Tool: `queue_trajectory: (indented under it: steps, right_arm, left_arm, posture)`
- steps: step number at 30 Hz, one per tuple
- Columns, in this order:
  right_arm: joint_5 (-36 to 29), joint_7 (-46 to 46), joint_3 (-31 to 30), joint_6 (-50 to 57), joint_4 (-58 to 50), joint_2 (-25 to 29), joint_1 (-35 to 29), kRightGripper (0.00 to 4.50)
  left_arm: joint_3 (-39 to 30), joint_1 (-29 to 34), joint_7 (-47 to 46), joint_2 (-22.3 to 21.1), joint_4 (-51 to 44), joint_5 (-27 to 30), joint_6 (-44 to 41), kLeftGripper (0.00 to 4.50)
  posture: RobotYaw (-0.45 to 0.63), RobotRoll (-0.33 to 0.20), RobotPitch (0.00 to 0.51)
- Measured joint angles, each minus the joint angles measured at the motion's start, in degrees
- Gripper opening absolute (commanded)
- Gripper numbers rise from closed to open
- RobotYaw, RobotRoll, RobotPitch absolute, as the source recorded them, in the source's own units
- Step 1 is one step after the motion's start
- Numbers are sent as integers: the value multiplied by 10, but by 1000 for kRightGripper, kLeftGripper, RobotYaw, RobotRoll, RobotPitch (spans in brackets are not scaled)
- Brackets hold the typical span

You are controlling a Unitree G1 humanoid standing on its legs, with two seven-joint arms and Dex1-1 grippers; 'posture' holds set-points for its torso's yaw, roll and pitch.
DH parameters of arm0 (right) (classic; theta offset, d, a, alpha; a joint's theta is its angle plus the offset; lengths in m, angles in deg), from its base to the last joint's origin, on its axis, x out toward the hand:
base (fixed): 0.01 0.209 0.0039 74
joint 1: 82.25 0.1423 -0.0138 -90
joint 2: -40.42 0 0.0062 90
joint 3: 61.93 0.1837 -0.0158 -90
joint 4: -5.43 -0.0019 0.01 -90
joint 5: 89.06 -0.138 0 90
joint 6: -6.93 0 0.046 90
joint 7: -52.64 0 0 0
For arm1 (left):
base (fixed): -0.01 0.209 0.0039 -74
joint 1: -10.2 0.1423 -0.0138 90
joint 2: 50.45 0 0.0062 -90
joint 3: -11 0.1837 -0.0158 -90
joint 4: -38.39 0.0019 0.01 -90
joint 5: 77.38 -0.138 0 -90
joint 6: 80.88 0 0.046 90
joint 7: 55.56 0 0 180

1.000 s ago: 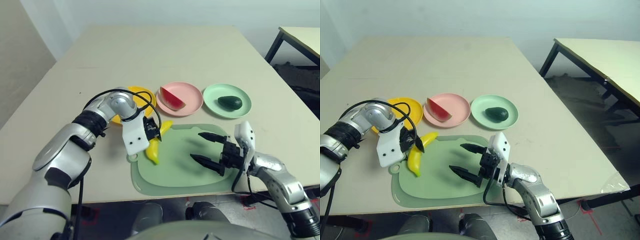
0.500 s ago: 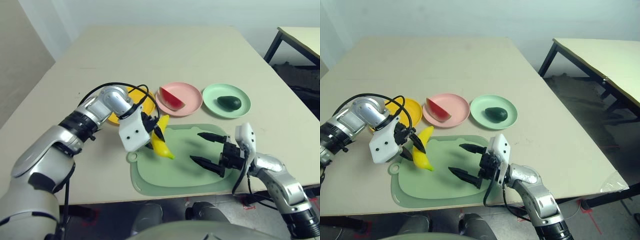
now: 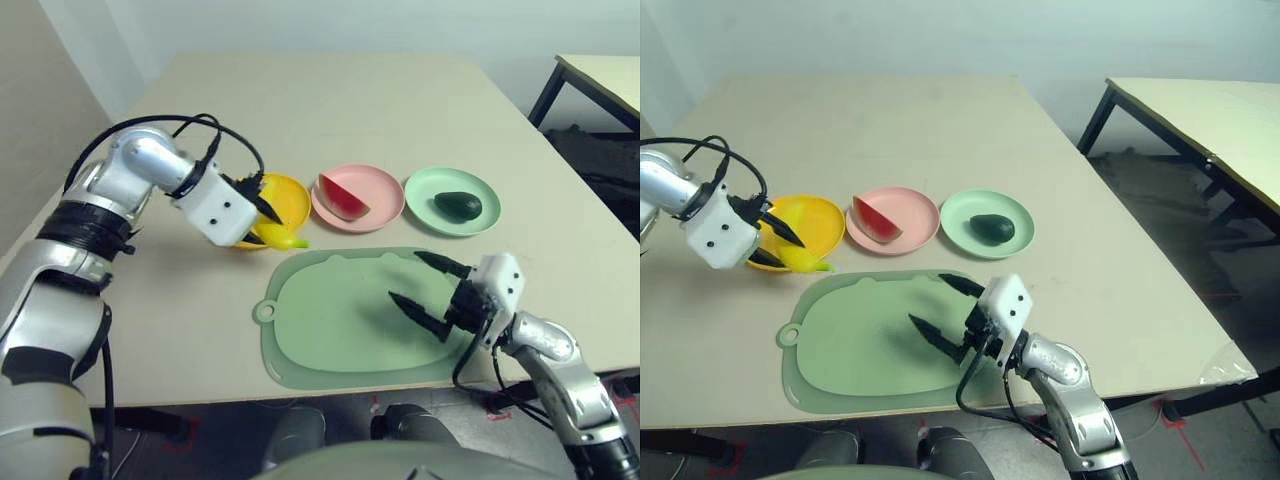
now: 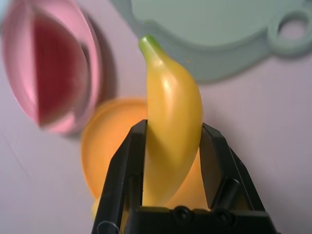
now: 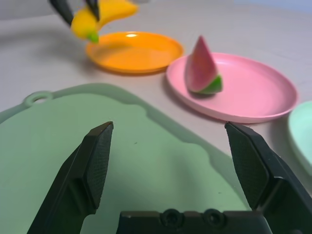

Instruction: Place the fruits into color-matched plates.

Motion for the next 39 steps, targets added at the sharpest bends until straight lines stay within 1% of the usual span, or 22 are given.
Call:
queue_trajectory:
  steps: [4, 7, 11, 14, 16, 19, 25, 31, 33, 38, 39]
  right_arm:
    - [0, -18, 1, 3, -2, -5, -3, 4500]
    - [-1, -20, 1, 3, -2, -7, -5, 4500]
    - [-3, -23, 1, 4, -3, -11, -7, 4500]
    - [-3, -22, 1, 4, -3, -11, -9, 4500]
    - [-3, -22, 1, 4, -4, -10, -11, 4500]
    - [-3, -22, 1, 4, -6, -10, -16, 4500]
    - [-3, -24, 1, 5, -10, -10, -21, 4500]
    - [-3, -24, 1, 8, -10, -10, -12, 4500]
    - [-3, -23, 1, 9, -10, -10, -12, 4500]
    - [-4, -20, 1, 13, -10, -9, -7, 4500]
    - [-5, -20, 1, 15, -10, -9, -6, 4500]
  left_arm:
    - [3, -22, -91, 22, 92, -100, 25, 1620]
    - [24, -53, -177, 41, 152, -185, 20, 1620]
    - [46, -79, -280, 72, 205, -263, -8, 1620]
    - [60, -84, -339, 91, 231, -304, -31, 1620]
    - [66, -84, -359, 103, 244, -320, -36, 1620]
    - [67, -83, -366, 113, 251, -327, -32, 1620]
    - [66, -76, -367, 114, 251, -328, -16, 1620]
    - [58, -67, -363, 114, 251, -321, -5, 1620]
    - [56, -66, -361, 114, 251, -318, -5, 2366]
    - [45, -64, -363, 113, 251, -313, -3, 3938]
    - [44, -64, -365, 112, 250, -313, -3, 4335]
  posture:
    - [92, 0, 0]
    - [83, 0, 0]
    - [74, 0, 0]
    - [69, 0, 1]
    - [64, 0, 5]
    - [63, 0, 10]
    - [67, 0, 12]
    - [74, 0, 13]
    - [76, 0, 14]
    - [78, 0, 16]
    - [76, 0, 16]
